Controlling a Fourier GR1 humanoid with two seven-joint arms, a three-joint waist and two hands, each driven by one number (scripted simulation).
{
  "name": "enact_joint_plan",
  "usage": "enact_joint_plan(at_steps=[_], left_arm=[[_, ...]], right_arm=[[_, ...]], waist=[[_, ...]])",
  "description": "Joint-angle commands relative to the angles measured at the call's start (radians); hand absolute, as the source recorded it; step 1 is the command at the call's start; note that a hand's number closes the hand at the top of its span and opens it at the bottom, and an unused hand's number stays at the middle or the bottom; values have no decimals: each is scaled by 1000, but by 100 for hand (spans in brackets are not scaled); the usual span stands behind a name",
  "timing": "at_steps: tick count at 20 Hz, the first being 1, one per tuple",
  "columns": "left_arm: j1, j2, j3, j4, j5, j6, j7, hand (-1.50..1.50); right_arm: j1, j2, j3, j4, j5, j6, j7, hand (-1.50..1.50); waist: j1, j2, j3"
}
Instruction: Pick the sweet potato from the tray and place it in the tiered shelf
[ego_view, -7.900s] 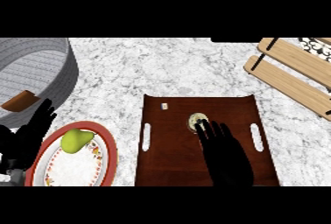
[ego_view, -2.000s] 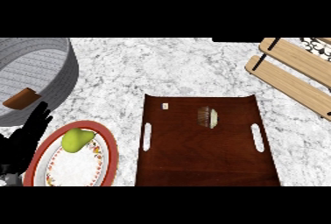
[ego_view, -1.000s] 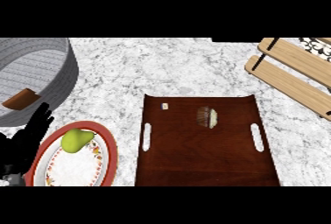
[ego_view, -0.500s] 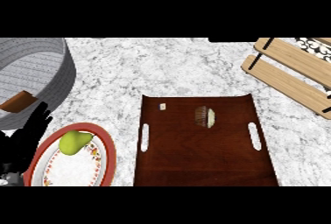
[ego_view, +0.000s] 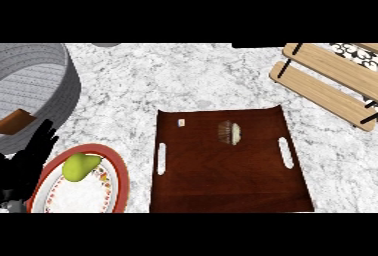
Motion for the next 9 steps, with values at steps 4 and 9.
enact_joint_plan(at_steps=[4,9], left_arm=[[21,17,33,-22,19,-4,9,0],[33,-5,21,-11,-3,14,-10,0]], right_arm=[[182,-188,-313,-110,-190,344,131,-150],[256,-299,-592,-67,-330,548,149,-150]], waist=[[-35,-8,1],[-37,-6,1]])
